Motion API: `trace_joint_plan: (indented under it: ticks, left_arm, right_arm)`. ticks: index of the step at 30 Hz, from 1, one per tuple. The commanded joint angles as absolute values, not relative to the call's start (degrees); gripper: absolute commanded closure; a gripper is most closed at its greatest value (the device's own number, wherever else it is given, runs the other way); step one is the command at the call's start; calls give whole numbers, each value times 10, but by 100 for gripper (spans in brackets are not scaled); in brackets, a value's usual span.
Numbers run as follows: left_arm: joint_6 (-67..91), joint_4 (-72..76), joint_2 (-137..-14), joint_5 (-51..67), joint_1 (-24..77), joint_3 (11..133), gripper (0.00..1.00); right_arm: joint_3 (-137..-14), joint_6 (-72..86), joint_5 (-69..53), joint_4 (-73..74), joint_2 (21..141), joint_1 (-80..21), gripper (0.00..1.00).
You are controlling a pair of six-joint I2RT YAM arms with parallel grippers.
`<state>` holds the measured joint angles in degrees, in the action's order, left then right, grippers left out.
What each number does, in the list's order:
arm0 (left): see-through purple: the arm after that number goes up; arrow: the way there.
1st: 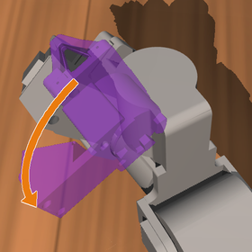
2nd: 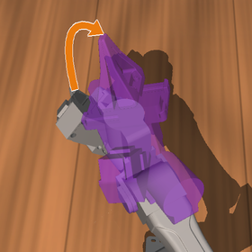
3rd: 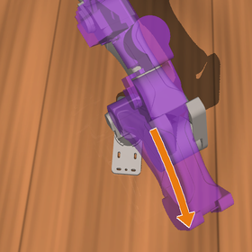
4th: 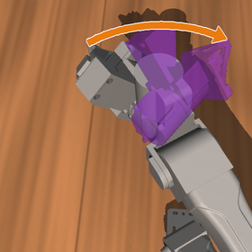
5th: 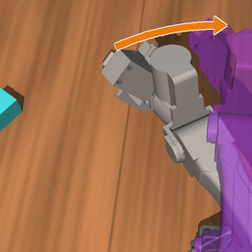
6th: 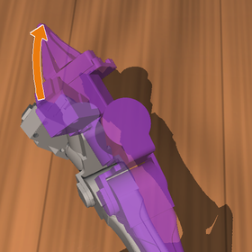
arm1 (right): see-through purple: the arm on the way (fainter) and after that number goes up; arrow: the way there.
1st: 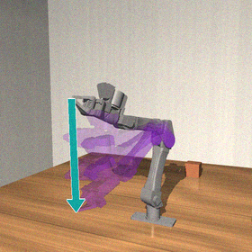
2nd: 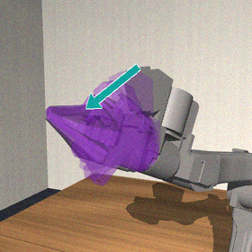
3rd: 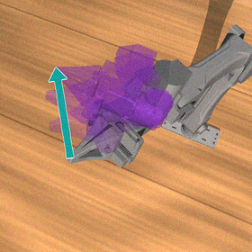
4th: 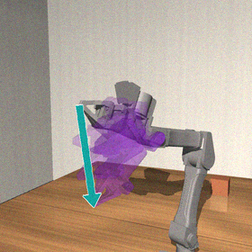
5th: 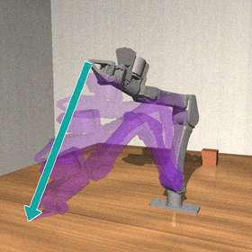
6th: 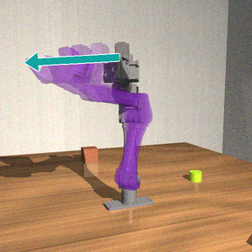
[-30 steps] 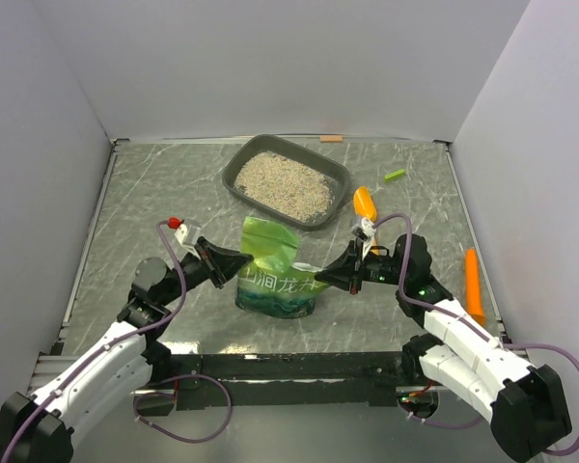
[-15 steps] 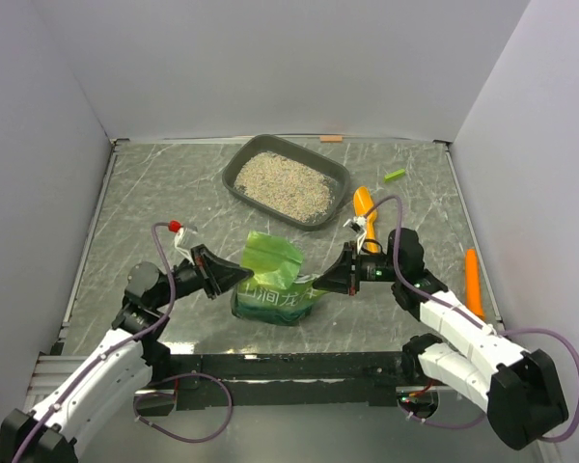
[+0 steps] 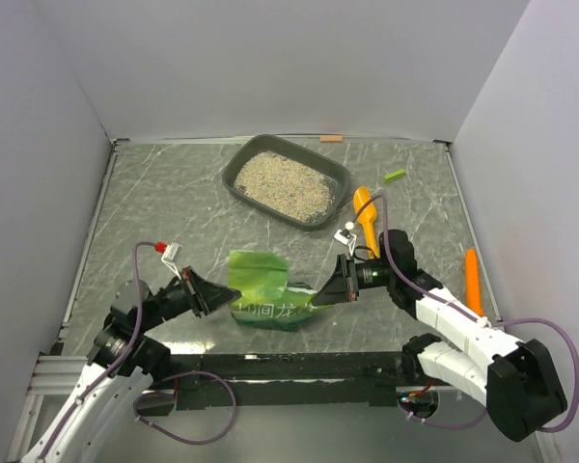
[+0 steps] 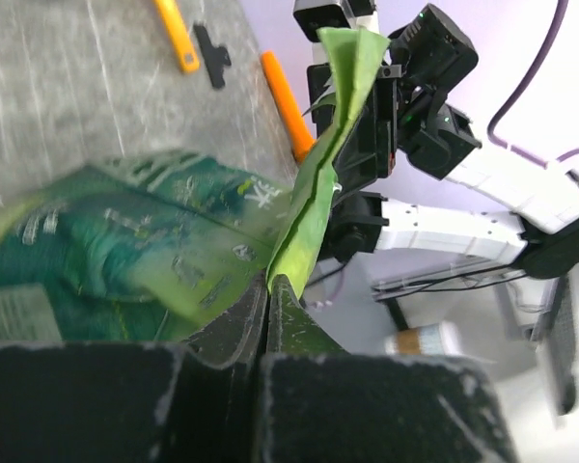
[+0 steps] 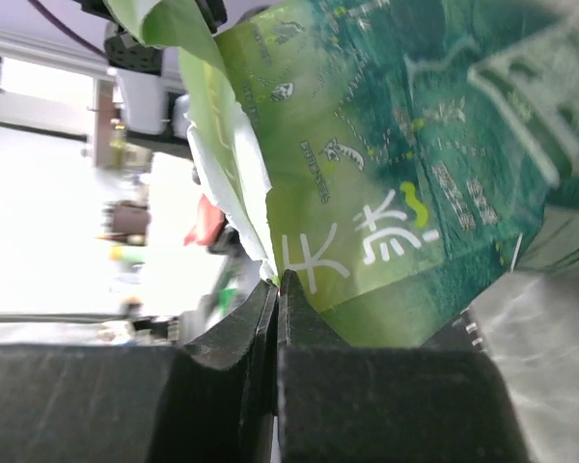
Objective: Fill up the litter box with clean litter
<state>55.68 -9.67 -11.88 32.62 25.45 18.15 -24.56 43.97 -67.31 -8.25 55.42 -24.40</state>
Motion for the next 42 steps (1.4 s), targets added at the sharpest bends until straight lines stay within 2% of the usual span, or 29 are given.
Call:
trace_joint_plan:
  ticks: [1,9,22,23,26,28,29,32,35,38,42]
  left_arm:
    - [627,-241,-61,268,247,201,99]
    - [628,-359,-68,297,247,201,99]
    - [628,-407,-44,290,247,168,99]
    - [628,-409,-44,292,247,167,99]
    - [628,-412,-44,292,247,168,99]
    - [628,-410,-46,291,247,169,99]
    - [627,-410,-47,291,247,169,99]
    - [626,-409,-51,292,247,170,99]
    - [627,-407,-53,292,247,170,99]
    - [628,-404,-54,291,247,167,99]
    - [632,-402,-66,281,247,171,99]
  right_arm:
    - [-209,519,-724,-76,554,-236,100]
    - [-167,591,-715,-95,570,-257,100]
    - [-165,512,-661,19,613,-289,100]
    - [-185,497,-658,32,614,-288,89]
    - [-275,390,-605,167,616,-288,70]
    - [-316,333,-582,232,616,-289,63]
    - [-361,313,-550,256,616,-288,54]
    - [-450,235,-472,341,615,-289,41]
    - [-531,175,-405,408,608,-288,36]
    - [-589,134,-348,435,599,-294,36]
    - [-630,56,-304,453,586,-364,36]
